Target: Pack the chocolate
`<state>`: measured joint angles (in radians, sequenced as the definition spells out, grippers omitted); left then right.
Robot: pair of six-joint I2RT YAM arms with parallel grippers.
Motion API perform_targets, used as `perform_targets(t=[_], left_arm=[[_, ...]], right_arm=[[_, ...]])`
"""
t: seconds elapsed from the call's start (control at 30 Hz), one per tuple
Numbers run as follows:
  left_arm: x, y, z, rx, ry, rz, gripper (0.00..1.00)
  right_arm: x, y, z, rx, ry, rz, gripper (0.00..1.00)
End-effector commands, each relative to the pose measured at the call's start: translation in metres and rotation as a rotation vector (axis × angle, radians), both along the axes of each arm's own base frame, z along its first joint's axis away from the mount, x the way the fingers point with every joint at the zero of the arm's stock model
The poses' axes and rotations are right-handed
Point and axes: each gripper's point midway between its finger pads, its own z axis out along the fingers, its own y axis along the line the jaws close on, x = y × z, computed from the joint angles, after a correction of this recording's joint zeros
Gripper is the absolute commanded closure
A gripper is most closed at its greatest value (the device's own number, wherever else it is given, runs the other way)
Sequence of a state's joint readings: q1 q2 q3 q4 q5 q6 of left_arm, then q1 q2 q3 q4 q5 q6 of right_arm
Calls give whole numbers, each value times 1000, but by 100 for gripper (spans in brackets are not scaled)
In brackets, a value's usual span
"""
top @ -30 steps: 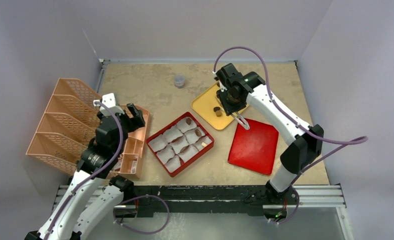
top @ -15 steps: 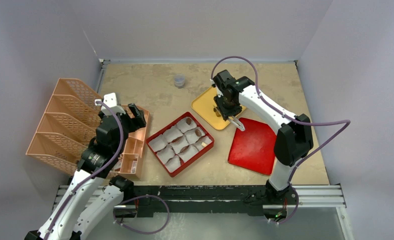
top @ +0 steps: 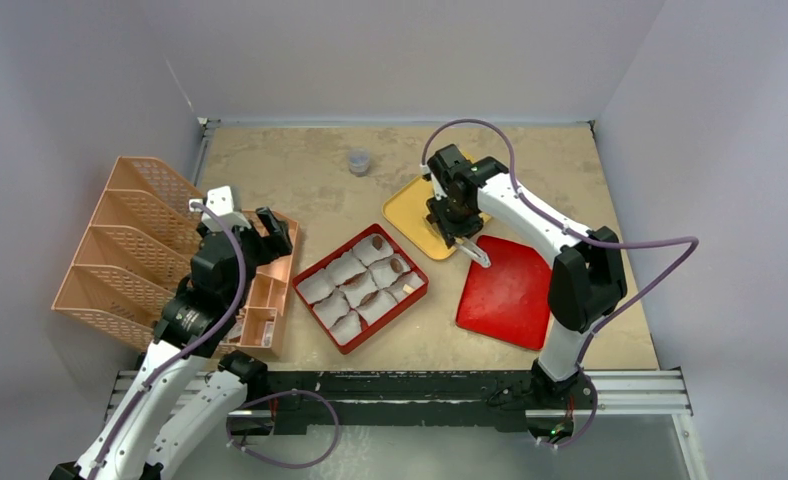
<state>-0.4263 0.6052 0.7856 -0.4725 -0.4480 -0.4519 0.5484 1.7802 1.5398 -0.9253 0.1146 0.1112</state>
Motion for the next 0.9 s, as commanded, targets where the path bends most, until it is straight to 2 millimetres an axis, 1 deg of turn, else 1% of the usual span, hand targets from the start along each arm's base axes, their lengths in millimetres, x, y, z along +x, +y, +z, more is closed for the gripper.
perform_targets(t=[0.0,0.2,0.3,0.33,0.43,0.63,0.7,0.87], left_arm=[[1,-3,18,-29,-66,-17,23],[1,-2,17,-27,-63,-14,23],[1,-2,16,-25,-59,-14,23],[1,-2,17,-26,-60,-12,23],[0,0,18,-28,-65,-5,23],[-1,4,16,-19,-58,12,23],[-1,4,16,-18,-59,17,23],[0,7,16,-10,-57,34,23]], right_arm=[[-3,3,4,39,-7,5,57],[-11,-5,-8,11,13,-4,58],[-12,-5,-7,15,8,-3,64],[-11,-4,-5,18,2,-2,68],[-9,-2,2,34,-16,2,73],[-7,1,18,69,-50,6,75],[-4,0,26,67,-82,1,76],[-3,4,48,115,-126,13,77]])
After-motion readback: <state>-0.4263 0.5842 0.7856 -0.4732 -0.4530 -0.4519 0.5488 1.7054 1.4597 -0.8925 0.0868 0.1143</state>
